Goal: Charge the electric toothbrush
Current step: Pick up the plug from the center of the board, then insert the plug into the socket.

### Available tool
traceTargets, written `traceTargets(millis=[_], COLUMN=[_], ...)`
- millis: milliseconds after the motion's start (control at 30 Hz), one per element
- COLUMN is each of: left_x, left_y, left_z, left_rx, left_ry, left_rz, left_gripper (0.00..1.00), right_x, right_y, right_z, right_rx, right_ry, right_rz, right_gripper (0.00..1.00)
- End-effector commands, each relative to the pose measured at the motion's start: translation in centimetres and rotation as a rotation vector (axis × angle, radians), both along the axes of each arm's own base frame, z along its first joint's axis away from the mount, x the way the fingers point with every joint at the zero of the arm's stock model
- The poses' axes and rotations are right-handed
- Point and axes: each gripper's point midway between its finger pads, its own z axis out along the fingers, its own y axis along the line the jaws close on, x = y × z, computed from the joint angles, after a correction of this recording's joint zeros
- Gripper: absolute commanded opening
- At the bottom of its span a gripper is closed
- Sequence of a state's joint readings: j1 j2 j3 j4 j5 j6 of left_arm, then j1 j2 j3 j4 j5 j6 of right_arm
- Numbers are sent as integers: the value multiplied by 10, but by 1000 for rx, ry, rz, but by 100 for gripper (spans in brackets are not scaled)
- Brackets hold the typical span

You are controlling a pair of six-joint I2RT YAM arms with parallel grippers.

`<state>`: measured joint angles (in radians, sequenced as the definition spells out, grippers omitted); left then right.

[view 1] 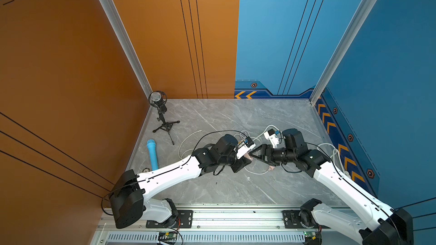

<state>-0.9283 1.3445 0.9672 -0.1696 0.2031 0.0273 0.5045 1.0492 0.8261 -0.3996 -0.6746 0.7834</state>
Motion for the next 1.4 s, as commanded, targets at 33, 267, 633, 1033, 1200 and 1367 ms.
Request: traceTargets(millis=[33, 267, 633, 1033, 1200, 1367], left_x=[-4, -2, 1, 13, 20, 34], left_y=[0, 6, 5, 71, 134, 172], left_z=[23, 30, 38, -1, -37, -65], left_rx=[-106, -117, -117, -73, -51, -79], left_ry=[-59, -81, -107, 11, 151, 347], left_rz=[-51, -39, -44, 340, 634, 819], left_gripper=[4, 4, 6, 78, 83, 78], right_x=[16, 9, 12, 53, 63, 72], right_y=[6, 23, 34, -10, 5, 30], right_z=[15, 5, 0, -9, -14, -36], right_rx=[-6, -55, -104, -540, -623, -660], right_ry=[-71, -52, -60, -110, -82, -7], right_rz=[-35, 18, 35, -179, -311, -464], right_gripper=[61, 57, 26, 14, 16, 15])
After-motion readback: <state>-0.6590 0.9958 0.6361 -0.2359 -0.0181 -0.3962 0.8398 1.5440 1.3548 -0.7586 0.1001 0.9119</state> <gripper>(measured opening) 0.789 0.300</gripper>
